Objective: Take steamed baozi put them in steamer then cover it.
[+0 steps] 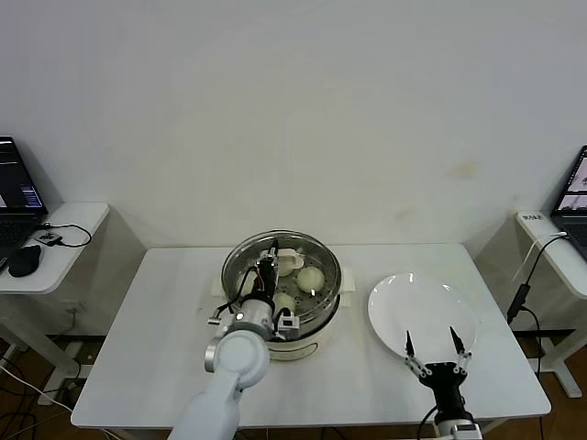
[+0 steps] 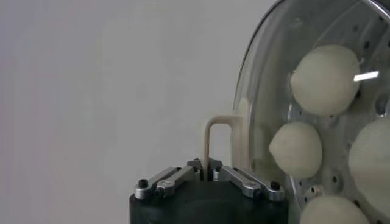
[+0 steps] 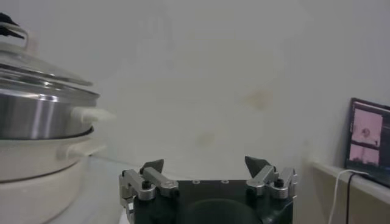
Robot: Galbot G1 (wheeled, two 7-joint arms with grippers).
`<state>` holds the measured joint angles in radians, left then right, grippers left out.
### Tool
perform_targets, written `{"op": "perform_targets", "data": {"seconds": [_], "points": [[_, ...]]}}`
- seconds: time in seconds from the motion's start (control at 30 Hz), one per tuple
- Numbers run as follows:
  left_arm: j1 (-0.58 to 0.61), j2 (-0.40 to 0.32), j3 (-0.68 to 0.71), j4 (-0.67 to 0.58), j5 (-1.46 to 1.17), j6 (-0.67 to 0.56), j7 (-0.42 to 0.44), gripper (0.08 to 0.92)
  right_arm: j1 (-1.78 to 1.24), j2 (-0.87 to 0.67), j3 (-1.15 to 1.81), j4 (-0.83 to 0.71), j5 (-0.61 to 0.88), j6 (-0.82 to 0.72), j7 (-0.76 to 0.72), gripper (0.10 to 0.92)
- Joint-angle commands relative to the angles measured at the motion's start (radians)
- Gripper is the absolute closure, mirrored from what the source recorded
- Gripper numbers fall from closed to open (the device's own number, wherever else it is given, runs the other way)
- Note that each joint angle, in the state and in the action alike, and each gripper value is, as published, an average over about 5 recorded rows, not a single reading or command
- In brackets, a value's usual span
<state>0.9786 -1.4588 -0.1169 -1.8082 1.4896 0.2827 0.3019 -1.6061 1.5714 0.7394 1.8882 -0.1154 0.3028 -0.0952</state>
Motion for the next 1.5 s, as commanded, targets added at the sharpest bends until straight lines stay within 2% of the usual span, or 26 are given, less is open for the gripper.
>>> {"op": "perform_targets", "data": {"seconds": [0.03, 0.73, 0.83, 1.03, 1.2, 1.5], "points": [[0.010, -0.018, 0.009, 0.010, 0.034, -0.009, -0.003, 0.861, 0.000, 0.000, -0.005, 0.001, 0.007, -0.004, -0.001, 0.203], [0.015, -0.032, 0.006, 0.025, 0.033, -0.035, -0.024, 0.861, -0.001, -0.005, -0.010, -0.004, 0.001, -0.005, -0.006, 0.203], [0.026, -0.028, 0.006, 0.005, 0.021, -0.035, -0.023, 0.835, -0.003, -0.004, -0.012, -0.002, -0.002, -0.005, -0.007, 0.203], [0.071, -0.004, 0.003, -0.070, -0.014, -0.034, -0.023, 0.674, -0.006, -0.002, -0.016, -0.001, -0.010, -0.006, -0.008, 0.203], [0.149, 0.045, -0.013, -0.187, -0.065, -0.033, -0.030, 0.527, -0.009, -0.001, -0.018, -0.002, -0.015, -0.006, -0.008, 0.203], [0.425, 0.163, -0.083, -0.438, -0.352, -0.058, -0.107, 0.268, -0.003, -0.005, -0.033, -0.016, -0.025, -0.006, -0.008, 0.203]]}}
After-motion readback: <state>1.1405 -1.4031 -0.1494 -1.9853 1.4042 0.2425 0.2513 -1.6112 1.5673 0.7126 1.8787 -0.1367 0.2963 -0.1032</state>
